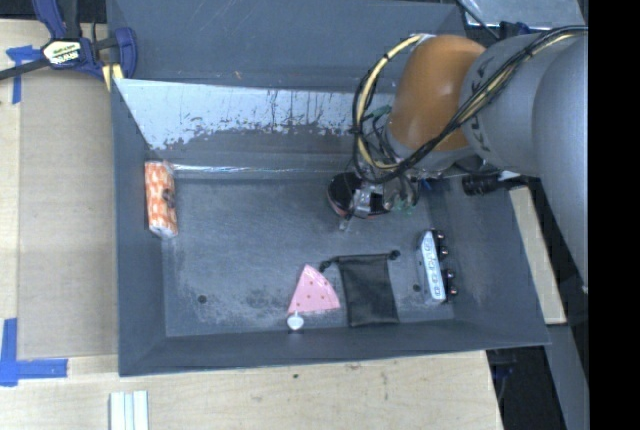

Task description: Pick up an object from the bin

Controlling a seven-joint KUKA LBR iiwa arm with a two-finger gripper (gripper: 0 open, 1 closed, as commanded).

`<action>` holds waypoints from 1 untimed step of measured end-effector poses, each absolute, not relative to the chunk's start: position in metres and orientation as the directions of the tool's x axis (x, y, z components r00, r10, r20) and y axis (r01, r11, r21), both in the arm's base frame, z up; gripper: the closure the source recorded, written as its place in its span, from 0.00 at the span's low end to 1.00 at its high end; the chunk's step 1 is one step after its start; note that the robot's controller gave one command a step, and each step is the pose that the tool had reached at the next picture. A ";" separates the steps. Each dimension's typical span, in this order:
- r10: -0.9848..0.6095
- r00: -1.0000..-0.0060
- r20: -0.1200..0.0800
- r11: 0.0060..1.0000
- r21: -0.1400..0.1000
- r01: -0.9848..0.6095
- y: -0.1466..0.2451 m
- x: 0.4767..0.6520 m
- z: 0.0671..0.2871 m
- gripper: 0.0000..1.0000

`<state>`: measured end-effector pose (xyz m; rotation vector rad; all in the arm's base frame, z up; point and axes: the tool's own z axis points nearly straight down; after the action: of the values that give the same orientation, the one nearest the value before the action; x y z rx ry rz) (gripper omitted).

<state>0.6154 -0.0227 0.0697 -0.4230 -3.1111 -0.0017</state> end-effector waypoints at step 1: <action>0.266 -0.964 0.002 0.964 0.001 0.266 -0.023 0.615 0.070 1.00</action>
Offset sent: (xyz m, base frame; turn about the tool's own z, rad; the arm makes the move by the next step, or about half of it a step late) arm 0.0000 0.0000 0.0000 0.0000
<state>0.6154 -0.0226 0.0696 -0.4221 -3.1109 -0.0016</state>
